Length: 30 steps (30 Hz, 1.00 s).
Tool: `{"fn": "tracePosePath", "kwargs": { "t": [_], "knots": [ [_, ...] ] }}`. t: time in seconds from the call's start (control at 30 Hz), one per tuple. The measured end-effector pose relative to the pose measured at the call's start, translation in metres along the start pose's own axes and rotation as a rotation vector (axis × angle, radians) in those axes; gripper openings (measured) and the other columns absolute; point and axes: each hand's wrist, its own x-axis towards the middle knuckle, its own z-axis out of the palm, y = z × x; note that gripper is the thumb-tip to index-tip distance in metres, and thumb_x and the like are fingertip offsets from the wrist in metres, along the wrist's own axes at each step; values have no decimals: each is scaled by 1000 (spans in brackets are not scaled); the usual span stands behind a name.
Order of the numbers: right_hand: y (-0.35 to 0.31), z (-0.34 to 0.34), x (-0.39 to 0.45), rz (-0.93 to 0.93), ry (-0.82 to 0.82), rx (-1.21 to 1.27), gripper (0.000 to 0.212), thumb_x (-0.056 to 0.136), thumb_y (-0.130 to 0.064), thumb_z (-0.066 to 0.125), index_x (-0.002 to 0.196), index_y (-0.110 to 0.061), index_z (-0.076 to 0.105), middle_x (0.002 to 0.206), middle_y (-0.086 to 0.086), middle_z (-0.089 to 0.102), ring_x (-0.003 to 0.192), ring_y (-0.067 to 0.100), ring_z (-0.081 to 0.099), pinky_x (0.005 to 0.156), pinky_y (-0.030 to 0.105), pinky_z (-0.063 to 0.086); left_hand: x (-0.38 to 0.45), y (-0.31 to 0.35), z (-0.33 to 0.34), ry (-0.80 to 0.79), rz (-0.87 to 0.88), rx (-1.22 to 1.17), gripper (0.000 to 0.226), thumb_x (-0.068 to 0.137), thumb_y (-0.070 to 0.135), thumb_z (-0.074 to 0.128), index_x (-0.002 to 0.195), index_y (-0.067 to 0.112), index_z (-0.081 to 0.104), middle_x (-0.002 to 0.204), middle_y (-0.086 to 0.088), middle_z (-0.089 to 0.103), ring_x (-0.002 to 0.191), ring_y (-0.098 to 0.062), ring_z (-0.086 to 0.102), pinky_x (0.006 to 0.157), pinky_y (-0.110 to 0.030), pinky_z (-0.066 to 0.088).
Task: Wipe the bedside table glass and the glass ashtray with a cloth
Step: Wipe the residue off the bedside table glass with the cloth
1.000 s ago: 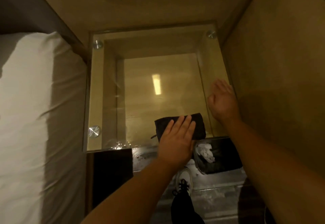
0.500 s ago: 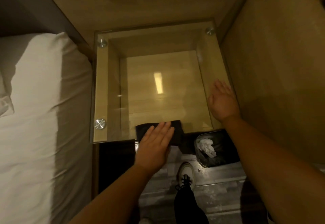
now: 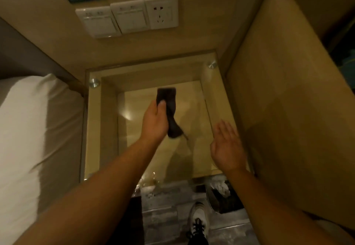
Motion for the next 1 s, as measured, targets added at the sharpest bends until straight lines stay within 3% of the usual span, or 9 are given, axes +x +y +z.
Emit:
{"fn": "tracePosePath", "kwargs": {
  "t": [0.03, 0.1, 0.23, 0.33, 0.43, 0.63, 0.77, 0.9, 1.0],
  "knots": [
    [0, 0, 1, 2, 3, 2, 60, 88, -30, 25, 137, -4, 46, 147, 15, 42, 139, 28, 34, 114, 43, 22, 28, 13, 11, -3, 42, 18, 29, 104, 29, 38, 120, 14, 58, 102, -7, 66, 94, -22, 63, 80, -33, 54],
    [1, 1, 2, -5, 20, 17, 59, 85, -28, 30, 136, -3, 48, 144, 15, 45, 135, 30, 39, 110, 44, 22, 83, 37, 37, -29, 129, 104, 35, 104, 30, 36, 129, 13, 54, 115, -13, 64, 104, -27, 61, 90, -41, 51],
    [6, 10, 3, -53, 74, 19, 56, 92, -26, 25, 138, -1, 44, 146, 18, 42, 136, 33, 37, 110, 45, 20, 171, 60, 92, -174, 363, 509, 42, 105, 29, 35, 141, 11, 44, 130, -17, 58, 117, -33, 55, 88, -33, 42],
    [8, 17, 2, -71, 107, -2, 55, 94, -26, 23, 139, -1, 43, 147, 18, 38, 139, 34, 31, 110, 47, 21, 193, 34, 125, -373, 530, 943, 51, 104, 32, 33, 151, 14, 27, 157, -12, 29, 144, -27, 26, 115, -37, 21],
    [8, 19, 3, -82, 128, -15, 55, 89, -24, 33, 138, -1, 44, 147, 18, 38, 139, 34, 30, 110, 48, 22, 198, 15, 133, -334, 645, 1090, 55, 104, 35, 30, 154, 15, 20, 162, -6, 14, 149, -21, 11, 120, -38, 8],
    [9, 15, 3, -57, 106, 35, 56, 87, -25, 34, 137, -2, 45, 146, 16, 42, 138, 29, 33, 111, 45, 21, 135, -3, 115, -449, 699, 1083, 56, 103, 35, 32, 154, 17, 20, 162, -3, 14, 149, -19, 10, 119, -36, 7],
    [9, 10, 4, -40, 126, 178, 55, 84, -20, 33, 130, 3, 52, 137, 22, 50, 127, 35, 48, 108, 44, 33, 55, -32, 94, -512, 700, 1058, 57, 102, 37, 34, 154, 20, 20, 162, -1, 14, 149, -17, 10, 119, -34, 2],
    [9, 1, 2, 114, 174, 399, 57, 92, -25, 21, 143, -3, 37, 150, 16, 35, 138, 28, 33, 112, 26, 16, -21, -64, 73, -576, 686, 1093, 58, 102, 38, 33, 155, 20, 17, 163, 1, 10, 150, -16, 5, 120, -36, 1],
    [7, -3, -7, 137, 245, 471, 56, 92, -26, 25, 139, -3, 43, 147, 20, 38, 135, 32, 37, 112, 32, 24, -68, -86, 59, -597, 693, 1111, 59, 102, 38, 33, 155, 20, 16, 163, 0, 9, 150, -17, 4, 120, -36, -1]
  ]
}}
